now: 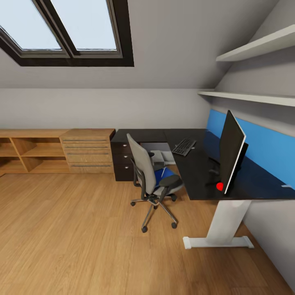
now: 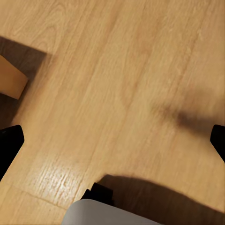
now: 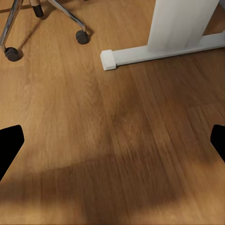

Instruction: In the bedroom, organize the workspace by keeping the computer under the desk, ensuring the monitor is on the desk, placing the keyboard on the desk next to the monitor, placing the mouse on the desk next to the keyboard, moving the folder from the swivel chair onto the desk next to the mouse, stacking the notebook on top of the folder with the pen on top of the notebook, and positioning the swivel chair next to the desk.

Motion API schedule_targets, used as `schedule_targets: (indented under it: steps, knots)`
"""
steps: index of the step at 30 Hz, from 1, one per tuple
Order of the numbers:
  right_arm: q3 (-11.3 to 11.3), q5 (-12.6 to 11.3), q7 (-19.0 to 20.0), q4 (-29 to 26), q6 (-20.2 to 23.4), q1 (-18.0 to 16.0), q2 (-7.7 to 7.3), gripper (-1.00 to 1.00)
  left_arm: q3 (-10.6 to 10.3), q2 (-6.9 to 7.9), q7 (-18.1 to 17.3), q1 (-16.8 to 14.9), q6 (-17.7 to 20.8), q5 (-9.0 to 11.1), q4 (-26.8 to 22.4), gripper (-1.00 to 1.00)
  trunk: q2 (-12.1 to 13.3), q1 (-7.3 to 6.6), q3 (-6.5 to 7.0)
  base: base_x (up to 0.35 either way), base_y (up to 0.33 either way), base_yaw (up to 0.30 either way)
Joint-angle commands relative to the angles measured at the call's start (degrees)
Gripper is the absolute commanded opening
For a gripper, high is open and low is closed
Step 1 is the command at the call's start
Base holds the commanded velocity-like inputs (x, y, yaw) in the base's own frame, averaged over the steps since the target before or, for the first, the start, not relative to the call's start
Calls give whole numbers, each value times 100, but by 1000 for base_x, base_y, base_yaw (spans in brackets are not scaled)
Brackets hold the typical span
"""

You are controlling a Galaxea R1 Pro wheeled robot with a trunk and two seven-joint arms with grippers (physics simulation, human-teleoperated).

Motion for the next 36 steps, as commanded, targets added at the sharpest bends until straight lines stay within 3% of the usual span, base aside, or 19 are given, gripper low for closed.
schedule_targets:
  steps: [1, 12, 18, 23, 36]
  knots:
    - [-8, 0, 1, 3, -13, -3, 1, 100, -38, -1, 44, -3, -18, 9, 1, 100, -45, 22, -24, 0, 0, 0]
    - [-8, 0, 1, -4, -10, -3, -8, 100, -53, -7, 41, -2, -28, 1, 1, 100, -486, 264, -222, 0, 7, 0]
    - [-8, 0, 1, -6, -10, -3, -15, 100, -48, -3, 53, -2, -20, 13, 2, 100, -726, 396, -329, 0, 237, 0]
    - [-8, 0, -21, -6, -10, -3, -17, 100, -47, -8, 42, -2, -12, 14, 9, 100, -766, 418, -347, 0, 218, 0]
    - [-8, 0, -25, -6, -10, -3, -17, 100, -47, -6, 24, -3, -16, 14, 16, 100, -1288, 703, -581, 0, 17, 0]
